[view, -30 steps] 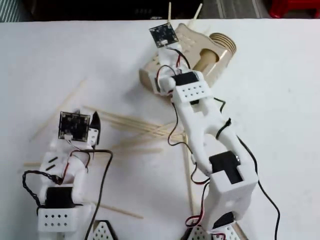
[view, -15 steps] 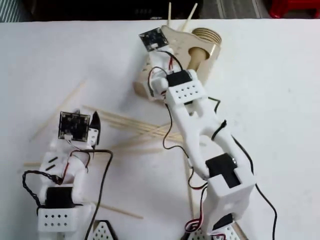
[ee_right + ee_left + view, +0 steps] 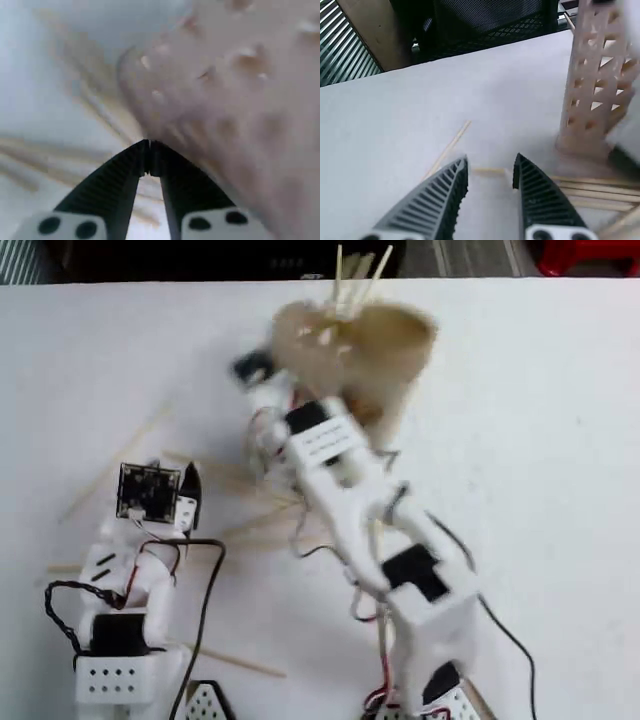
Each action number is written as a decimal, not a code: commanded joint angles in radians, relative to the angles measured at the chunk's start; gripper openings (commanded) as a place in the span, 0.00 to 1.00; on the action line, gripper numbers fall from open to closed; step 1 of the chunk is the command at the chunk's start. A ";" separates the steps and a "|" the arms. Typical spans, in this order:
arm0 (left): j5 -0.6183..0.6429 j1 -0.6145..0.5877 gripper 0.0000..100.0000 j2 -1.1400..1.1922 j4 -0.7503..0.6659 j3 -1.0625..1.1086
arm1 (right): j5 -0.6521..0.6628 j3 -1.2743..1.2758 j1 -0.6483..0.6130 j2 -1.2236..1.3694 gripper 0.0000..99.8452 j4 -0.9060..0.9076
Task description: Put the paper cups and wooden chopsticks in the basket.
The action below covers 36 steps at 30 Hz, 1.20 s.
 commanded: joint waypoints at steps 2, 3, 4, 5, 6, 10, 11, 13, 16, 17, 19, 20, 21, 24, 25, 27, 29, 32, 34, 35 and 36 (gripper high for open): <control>0.005 -0.008 0.16 -0.015 -0.026 -0.012 | 0.005 0.003 -0.013 0.013 0.02 0.039; 0.005 -0.008 0.16 -0.015 -0.026 -0.012 | 0.005 0.003 -0.013 0.015 0.02 0.039; 0.005 -0.008 0.16 -0.015 -0.026 -0.012 | 0.005 0.003 -0.013 0.015 0.02 0.039; 0.005 -0.008 0.16 -0.015 -0.026 -0.012 | 0.005 0.003 -0.013 0.015 0.02 0.039; 0.005 -0.008 0.16 -0.015 -0.026 -0.012 | 0.005 0.003 -0.013 0.013 0.02 0.039; 0.005 -0.008 0.16 -0.015 -0.026 -0.012 | 0.005 0.005 -0.015 0.008 0.02 0.039; 0.005 -0.008 0.16 -0.015 -0.026 -0.012 | 0.005 0.005 -0.015 0.008 0.02 0.039; 0.005 -0.008 0.16 -0.015 -0.026 -0.012 | 0.005 0.005 -0.018 0.008 0.02 0.039; 0.005 -0.008 0.16 -0.015 -0.026 -0.012 | 0.003 0.005 -0.035 0.008 0.02 0.041; 0.005 -0.008 0.16 -0.015 -0.026 -0.012 | 0.002 0.005 -0.045 0.008 0.02 0.050; 0.005 -0.008 0.16 -0.015 -0.026 -0.012 | 0.000 0.002 -0.064 0.007 0.02 0.067; 0.005 -0.008 0.16 -0.015 -0.026 -0.012 | 0.000 -0.002 -0.076 0.007 0.02 0.077; 0.005 -0.008 0.16 -0.015 -0.026 -0.012 | 0.000 -0.003 -0.087 0.005 0.02 0.088; 0.005 -0.008 0.16 -0.015 -0.026 -0.012 | -0.002 0.000 -0.122 -0.042 0.02 0.111; 0.005 -0.008 0.16 -0.015 -0.026 -0.012 | -0.002 0.002 -0.131 -0.070 0.02 0.122; 0.005 -0.008 0.16 -0.015 -0.026 -0.012 | -0.002 0.002 -0.148 -0.136 0.02 0.142; 0.005 -0.008 0.16 -0.015 -0.026 -0.012 | -0.002 0.000 -0.162 -0.209 0.02 0.157; 0.005 -0.008 0.16 -0.015 -0.026 -0.012 | 0.000 -0.003 -0.168 -0.325 0.02 0.163; 0.005 -0.008 0.16 -0.015 -0.026 -0.012 | 0.006 -0.005 -0.165 -0.401 0.02 0.160; 0.005 -0.008 0.16 -0.015 -0.026 -0.012 | 0.008 -0.005 -0.163 -0.438 0.02 0.160; 0.005 -0.008 0.16 -0.015 -0.026 -0.012 | 0.009 -0.009 -0.162 -0.472 0.02 0.160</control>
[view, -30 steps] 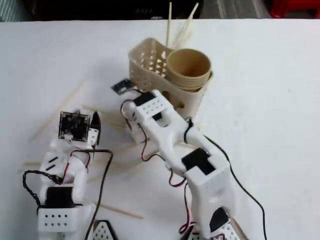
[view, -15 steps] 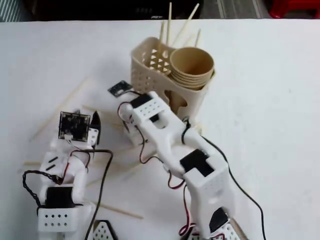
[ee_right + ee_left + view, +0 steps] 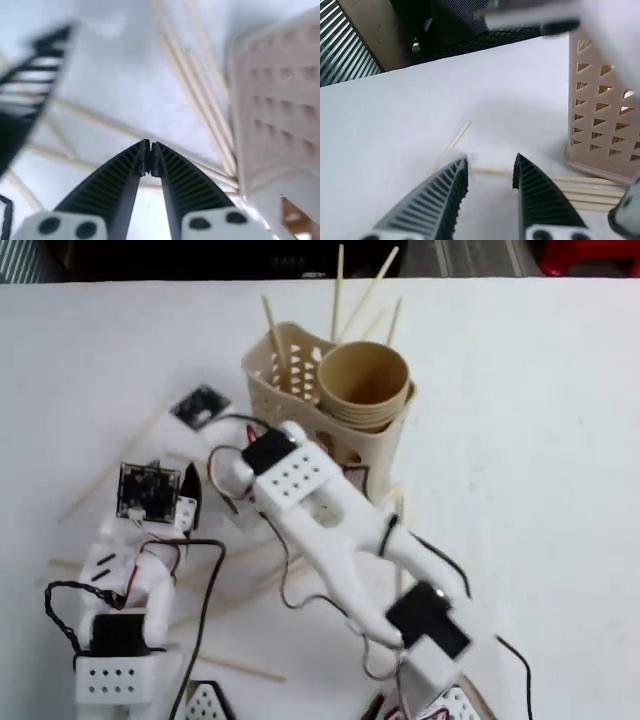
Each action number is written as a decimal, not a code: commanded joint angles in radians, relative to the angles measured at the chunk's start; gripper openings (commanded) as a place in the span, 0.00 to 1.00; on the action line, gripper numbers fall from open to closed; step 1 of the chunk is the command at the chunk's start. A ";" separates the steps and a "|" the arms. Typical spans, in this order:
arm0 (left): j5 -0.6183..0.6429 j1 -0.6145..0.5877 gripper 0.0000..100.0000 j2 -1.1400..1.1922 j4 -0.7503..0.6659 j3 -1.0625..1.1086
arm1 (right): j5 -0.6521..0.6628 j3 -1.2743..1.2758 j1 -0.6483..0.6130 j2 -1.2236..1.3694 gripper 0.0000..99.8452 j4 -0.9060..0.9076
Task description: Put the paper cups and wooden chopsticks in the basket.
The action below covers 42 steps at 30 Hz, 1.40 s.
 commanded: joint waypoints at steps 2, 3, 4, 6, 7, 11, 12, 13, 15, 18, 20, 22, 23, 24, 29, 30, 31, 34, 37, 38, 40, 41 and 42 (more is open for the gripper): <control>0.005 -0.007 0.16 -0.015 -0.026 -0.012 | 0.037 -0.057 0.001 -0.194 0.02 0.015; 0.005 -0.007 0.16 -0.015 -0.026 -0.012 | 0.060 -0.078 0.007 -0.216 0.02 0.021; 0.005 -0.007 0.16 -0.015 -0.026 -0.012 | 0.080 -0.107 0.013 -0.231 0.02 0.028; 0.005 -0.007 0.16 -0.015 -0.026 -0.012 | 0.106 -0.184 0.030 -0.240 0.03 0.056; 0.005 -0.007 0.16 -0.015 -0.026 -0.012 | 0.115 -0.226 0.041 -0.240 0.04 0.071; 0.005 -0.007 0.16 -0.015 -0.026 -0.012 | 0.153 -0.354 0.070 -0.240 0.15 0.119; 0.005 -0.007 0.16 -0.015 -0.026 -0.012 | 0.157 -0.376 0.071 -0.240 0.19 0.127; 0.005 -0.007 0.16 -0.015 -0.026 -0.012 | 0.155 -0.388 0.071 -0.240 0.22 0.130; 0.005 -0.007 0.16 -0.015 -0.026 -0.012 | 0.155 -0.394 0.071 -0.239 0.28 0.127; 0.005 -0.007 0.16 -0.015 -0.026 -0.012 | 0.158 -0.402 0.074 -0.203 0.30 0.124; 0.005 -0.007 0.16 -0.015 -0.026 -0.012 | 0.192 -0.414 0.090 -0.160 0.30 0.114; 0.005 -0.007 0.16 -0.015 -0.026 -0.012 | 0.221 -0.436 0.113 -0.107 0.30 0.090; 0.005 -0.007 0.16 -0.015 -0.026 -0.012 | 0.229 -0.451 0.127 -0.081 0.30 0.079; 0.005 -0.007 0.16 -0.015 -0.026 -0.012 | 0.233 -0.471 0.137 -0.054 0.30 0.071; 0.005 -0.007 0.16 -0.015 -0.026 -0.012 | 0.233 -0.565 0.159 0.074 0.30 0.081; 0.005 -0.007 0.16 -0.015 -0.026 -0.012 | 0.233 -0.578 0.159 0.101 0.30 0.094; 0.005 -0.007 0.16 -0.015 -0.026 -0.012 | 0.233 -0.585 0.159 0.124 0.30 0.107; 0.005 -0.007 0.16 -0.015 -0.026 -0.012 | 0.235 -0.606 0.160 0.193 0.30 0.134; 0.005 -0.007 0.16 -0.015 -0.026 -0.012 | 0.238 -0.644 0.183 0.254 0.22 0.145; 0.005 -0.007 0.16 -0.015 -0.026 -0.012 | 0.264 -0.663 0.188 0.271 0.17 0.145; 0.005 -0.007 0.16 -0.015 -0.026 -0.012 | 0.356 -0.703 0.208 0.305 0.06 0.145; 0.005 -0.007 0.16 -0.015 -0.026 -0.012 | 0.407 -0.726 0.217 0.318 0.01 0.145; 0.005 -0.007 0.16 -0.015 -0.026 -0.012 | 0.445 -0.749 0.225 0.331 0.02 0.145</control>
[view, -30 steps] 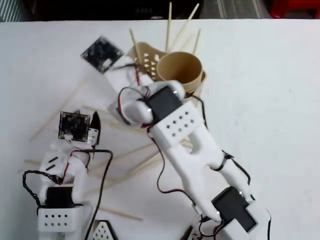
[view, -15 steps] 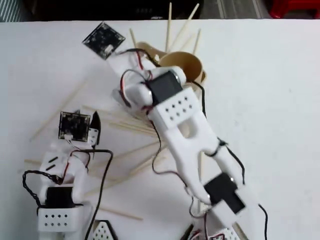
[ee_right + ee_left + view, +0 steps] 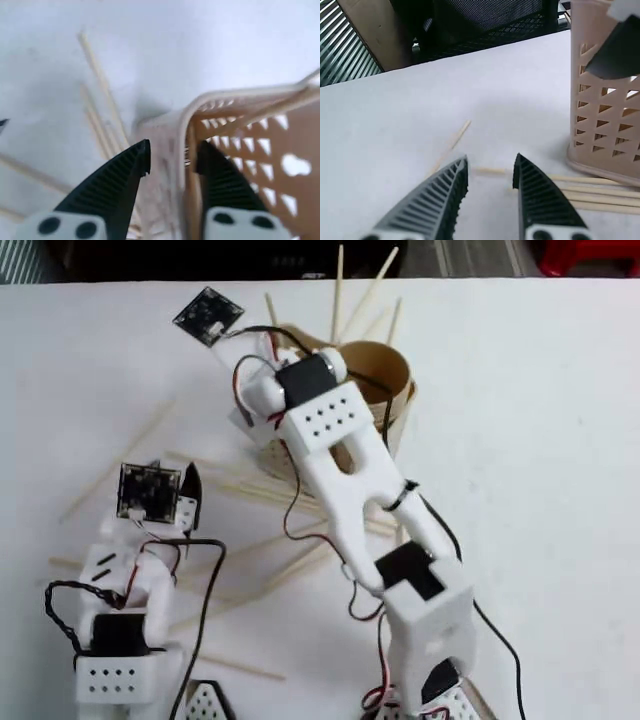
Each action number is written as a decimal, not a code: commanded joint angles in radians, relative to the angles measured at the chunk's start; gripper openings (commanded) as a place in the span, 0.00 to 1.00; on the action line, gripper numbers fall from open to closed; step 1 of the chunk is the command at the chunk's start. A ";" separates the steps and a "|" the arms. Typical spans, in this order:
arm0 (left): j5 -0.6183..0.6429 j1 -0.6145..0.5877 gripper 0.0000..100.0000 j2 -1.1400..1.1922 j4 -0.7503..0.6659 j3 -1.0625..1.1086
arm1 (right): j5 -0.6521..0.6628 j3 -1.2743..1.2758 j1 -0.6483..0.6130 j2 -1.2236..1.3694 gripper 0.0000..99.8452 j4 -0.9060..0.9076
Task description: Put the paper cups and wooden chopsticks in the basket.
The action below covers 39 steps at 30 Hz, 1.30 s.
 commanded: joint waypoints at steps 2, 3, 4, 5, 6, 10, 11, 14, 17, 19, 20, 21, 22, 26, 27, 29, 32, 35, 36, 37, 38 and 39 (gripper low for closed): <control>0.005 -0.007 0.16 -0.015 -0.026 -0.012 | 0.172 -0.107 0.050 0.033 0.03 0.015; 0.005 -0.007 0.16 -0.015 -0.026 -0.012 | 0.198 -0.126 0.056 0.042 0.02 0.010; 0.005 -0.007 0.16 -0.015 -0.026 -0.011 | 0.226 -0.146 0.061 0.051 0.02 0.010; 0.005 -0.007 0.16 -0.015 -0.026 -0.011 | 0.256 -0.166 0.067 0.062 0.02 0.010; 0.005 -0.007 0.16 -0.015 -0.026 -0.011 | 0.285 -0.187 0.073 0.073 0.02 0.010; 0.005 -0.007 0.16 -0.015 -0.026 -0.011 | 0.414 -0.295 0.088 0.117 0.02 0.008; 0.005 -0.007 0.16 -0.015 -0.026 -0.011 | 0.446 -0.325 0.090 0.130 0.02 0.008; 0.005 -0.007 0.16 -0.015 -0.026 -0.011 | 0.531 -0.413 0.091 0.176 0.02 0.008; 0.005 -0.007 0.16 -0.015 -0.026 -0.011 | 0.591 -0.485 0.091 0.231 0.02 0.008; 0.005 -0.007 0.16 -0.015 -0.026 -0.011 | 0.612 -0.535 0.090 0.271 0.02 0.008; 0.005 -0.007 0.16 -0.015 -0.026 -0.011 | 0.615 -0.560 0.088 0.289 0.02 0.008; 0.005 -0.007 0.16 -0.015 -0.026 -0.011 | 0.615 -0.585 0.087 0.308 0.02 0.008; 0.005 -0.007 0.16 -0.015 -0.026 -0.011 | 0.615 -0.608 0.085 0.325 0.02 0.008; 0.005 -0.007 0.16 -0.015 -0.026 -0.011 | 0.611 -0.667 0.077 0.374 0.02 0.016; 0.005 -0.007 0.16 -0.015 -0.026 -0.011 | 0.611 -0.678 0.076 0.378 0.02 0.016; 0.005 -0.007 0.16 -0.015 -0.026 -0.011 | 0.609 -0.694 0.076 0.375 0.03 0.036; 0.005 -0.007 0.16 -0.015 -0.026 -0.011 | 0.595 -0.736 0.067 0.352 0.11 0.101; 0.005 -0.007 0.16 -0.015 -0.026 -0.011 | 0.491 -0.798 0.064 0.320 0.22 0.157; 0.005 -0.007 0.16 -0.015 -0.026 -0.011 | 0.462 -0.818 0.062 0.306 0.25 0.171; 0.005 -0.007 0.16 -0.015 -0.026 -0.011 | 0.443 -0.839 0.058 0.294 0.27 0.183; 0.005 -0.007 0.16 -0.015 -0.026 -0.011 | 0.437 -0.855 0.054 0.282 0.27 0.199; 0.005 -0.007 0.16 -0.015 -0.026 -0.011 | 0.437 -0.868 0.051 0.268 0.27 0.216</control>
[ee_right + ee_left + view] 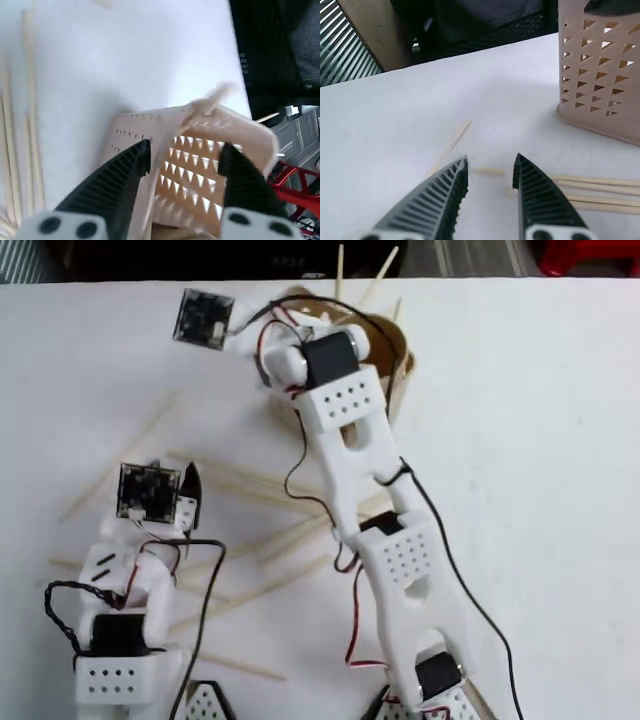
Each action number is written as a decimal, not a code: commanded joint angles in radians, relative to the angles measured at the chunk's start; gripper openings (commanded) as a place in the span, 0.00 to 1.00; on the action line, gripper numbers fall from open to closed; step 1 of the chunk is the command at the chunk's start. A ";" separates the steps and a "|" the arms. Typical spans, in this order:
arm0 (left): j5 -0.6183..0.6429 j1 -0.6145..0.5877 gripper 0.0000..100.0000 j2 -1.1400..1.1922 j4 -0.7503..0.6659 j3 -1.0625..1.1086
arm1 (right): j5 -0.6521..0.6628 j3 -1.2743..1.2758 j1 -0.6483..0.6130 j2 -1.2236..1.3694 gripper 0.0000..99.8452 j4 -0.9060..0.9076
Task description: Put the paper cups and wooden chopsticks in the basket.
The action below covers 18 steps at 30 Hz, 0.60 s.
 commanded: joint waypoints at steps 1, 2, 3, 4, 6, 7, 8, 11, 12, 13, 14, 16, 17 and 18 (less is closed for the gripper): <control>0.005 -0.007 0.16 -0.015 -0.026 -0.011 | -0.029 -0.086 -0.027 -0.117 0.27 0.054; 0.005 -0.007 0.16 -0.015 -0.026 -0.009 | -0.029 -0.094 -0.036 -0.133 0.27 0.068; 0.005 -0.007 0.16 -0.015 -0.026 -0.009 | -0.031 -0.095 -0.044 -0.148 0.27 0.073; 0.005 -0.007 0.16 -0.015 -0.026 -0.009 | -0.031 -0.094 -0.051 -0.165 0.26 0.074; 0.005 -0.015 0.16 -0.015 -0.026 -0.011 | -0.031 -0.094 -0.067 -0.199 0.24 0.074; 0.009 -0.031 0.16 -0.015 -0.026 -0.012 | -0.031 -0.094 -0.074 -0.214 0.23 0.074; 0.012 -0.050 0.16 -0.015 -0.028 -0.012 | -0.031 -0.092 -0.082 -0.229 0.21 0.076; 0.021 -0.097 0.16 -0.015 -0.066 -0.011 | -0.034 -0.091 -0.102 -0.263 0.18 0.081; 0.046 -0.113 0.16 -0.015 -0.071 -0.011 | -0.046 -0.078 -0.104 -0.274 0.18 0.081; 0.074 -0.131 0.16 -0.015 -0.074 -0.011 | -0.071 -0.057 -0.104 -0.288 0.18 0.081; 0.095 -0.150 0.16 -0.015 -0.075 -0.012 | -0.095 -0.026 -0.108 -0.306 0.18 0.081; 0.120 -0.174 0.16 -0.015 -0.084 -0.014 | -0.129 0.069 -0.114 -0.355 0.18 0.081; 0.123 -0.180 0.16 -0.015 -0.095 -0.014 | -0.140 0.129 -0.116 -0.387 0.18 0.081; 0.126 -0.183 0.16 -0.015 -0.098 -0.014 | -0.146 0.190 -0.125 -0.420 0.18 0.081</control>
